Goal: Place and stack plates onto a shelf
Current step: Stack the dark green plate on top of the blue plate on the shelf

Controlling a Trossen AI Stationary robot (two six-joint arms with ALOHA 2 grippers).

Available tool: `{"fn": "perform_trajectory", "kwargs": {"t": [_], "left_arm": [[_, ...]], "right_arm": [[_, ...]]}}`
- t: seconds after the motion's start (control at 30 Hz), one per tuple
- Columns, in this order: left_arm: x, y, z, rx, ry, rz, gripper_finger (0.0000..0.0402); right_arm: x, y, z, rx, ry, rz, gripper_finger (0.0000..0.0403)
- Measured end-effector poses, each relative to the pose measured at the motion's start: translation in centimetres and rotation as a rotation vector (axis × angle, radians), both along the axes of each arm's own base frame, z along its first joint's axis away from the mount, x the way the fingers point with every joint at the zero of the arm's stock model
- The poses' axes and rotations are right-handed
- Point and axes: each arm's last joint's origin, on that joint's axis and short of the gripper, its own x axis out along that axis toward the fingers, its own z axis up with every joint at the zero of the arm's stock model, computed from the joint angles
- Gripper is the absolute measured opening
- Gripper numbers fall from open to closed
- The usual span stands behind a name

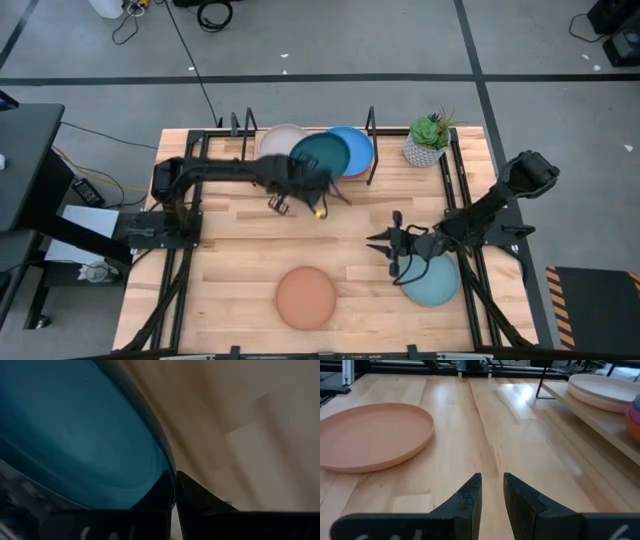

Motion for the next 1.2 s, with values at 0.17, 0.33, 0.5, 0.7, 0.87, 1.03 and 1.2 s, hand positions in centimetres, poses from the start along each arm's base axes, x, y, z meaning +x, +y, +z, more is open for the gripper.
{"fn": "perform_trajectory", "kwargs": {"t": [0.17, 0.33, 0.5, 0.7, 0.87, 1.03, 1.2], "left_arm": [[0.4, 3.6, 0.2, 0.061, 0.032, -0.154, 0.0015], [0.8, 5.8, -0.3, 0.051, 0.098, -0.375, 0.0016], [1.7, 7.7, -2.2, 0.112, 0.225, -0.544, 0.0014], [3.5, 9.2, -3.3, 0.257, 0.233, -0.637, 0.0015], [3.8, 10.6, -4.3, 0.279, 0.288, -0.705, 0.0029], [3.7, 11.7, -4.7, 0.273, 0.269, -0.651, 0.0033], [3.9, 11.7, -4.6, 0.273, 0.212, -0.589, 0.0040]], "right_arm": [[-0.4, 0.6, 0.0, -0.024, -0.009, -0.016, 0.0086], [-0.5, 0.7, 0.0, -0.035, -0.010, -0.030, 0.0086], [-0.6, 0.6, -0.1, -0.046, 0.003, -0.032, 0.0086], [-0.6, 0.6, -0.3, -0.060, 0.011, -0.051, 0.0086], [-0.7, 0.5, -0.4, -0.043, 0.025, -0.061, 0.0086], [-0.8, 0.4, -0.7, -0.034, 0.039, -0.080, 0.0086], [-0.9, 0.3, -0.8, -0.044, 0.047, -0.097, 0.0086]]}}
